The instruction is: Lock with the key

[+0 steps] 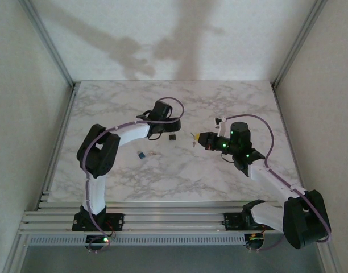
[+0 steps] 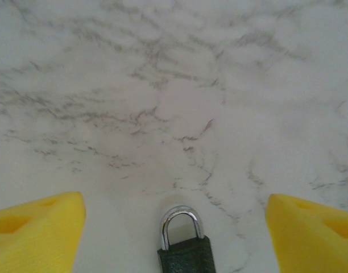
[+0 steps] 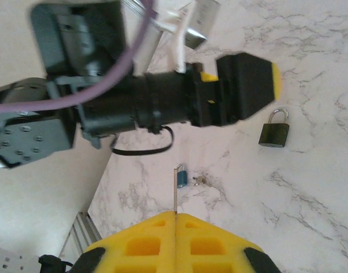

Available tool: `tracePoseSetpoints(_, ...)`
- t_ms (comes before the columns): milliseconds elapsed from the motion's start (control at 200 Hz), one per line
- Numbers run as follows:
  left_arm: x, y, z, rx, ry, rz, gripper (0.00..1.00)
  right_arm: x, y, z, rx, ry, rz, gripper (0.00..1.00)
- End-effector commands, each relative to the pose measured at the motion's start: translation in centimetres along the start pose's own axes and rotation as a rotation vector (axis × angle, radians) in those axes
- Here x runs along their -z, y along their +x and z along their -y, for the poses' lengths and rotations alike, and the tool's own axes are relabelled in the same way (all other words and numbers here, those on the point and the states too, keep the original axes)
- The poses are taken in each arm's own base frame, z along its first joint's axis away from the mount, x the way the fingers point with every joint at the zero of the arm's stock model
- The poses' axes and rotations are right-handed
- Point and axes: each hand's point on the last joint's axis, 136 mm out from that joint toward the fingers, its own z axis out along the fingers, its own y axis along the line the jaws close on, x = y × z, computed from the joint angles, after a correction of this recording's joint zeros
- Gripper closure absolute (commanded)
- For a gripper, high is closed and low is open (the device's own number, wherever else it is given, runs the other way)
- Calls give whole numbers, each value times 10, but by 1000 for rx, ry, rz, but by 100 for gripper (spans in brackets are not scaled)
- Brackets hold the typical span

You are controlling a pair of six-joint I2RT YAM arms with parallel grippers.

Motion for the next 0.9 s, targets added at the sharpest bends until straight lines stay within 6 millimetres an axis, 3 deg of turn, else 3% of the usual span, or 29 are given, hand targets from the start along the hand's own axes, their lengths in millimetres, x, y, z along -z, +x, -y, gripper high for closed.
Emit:
tracePoseSetpoints(0,38,-29,7,14,3,107,16,-1,-4,0,1,-4,4,100)
tracePoseSetpoints(270,99,-41,-6,97,22,293,12,-13,0,15,-25,22,-10,100)
tracePoseSetpoints(415,129,-30,-21,145,56,397,7,-31,9,28,-32,73,-44,100)
tracePoseSetpoints(440,134,-27,-24,155,60,416,1,-35,10,30,-33,79,-53,100)
tracePoseSetpoints(516,147,-21,-32,173,79,469,0,-45,13,35,-39,98,-70,100)
tracePoseSetpoints(671,163,-6,-44,175,110,542,1,-63,16,52,-53,175,-85,100)
tracePoseSetpoints(896,169,12,-66,194,86,603,0,-87,21,75,-86,251,-139,100)
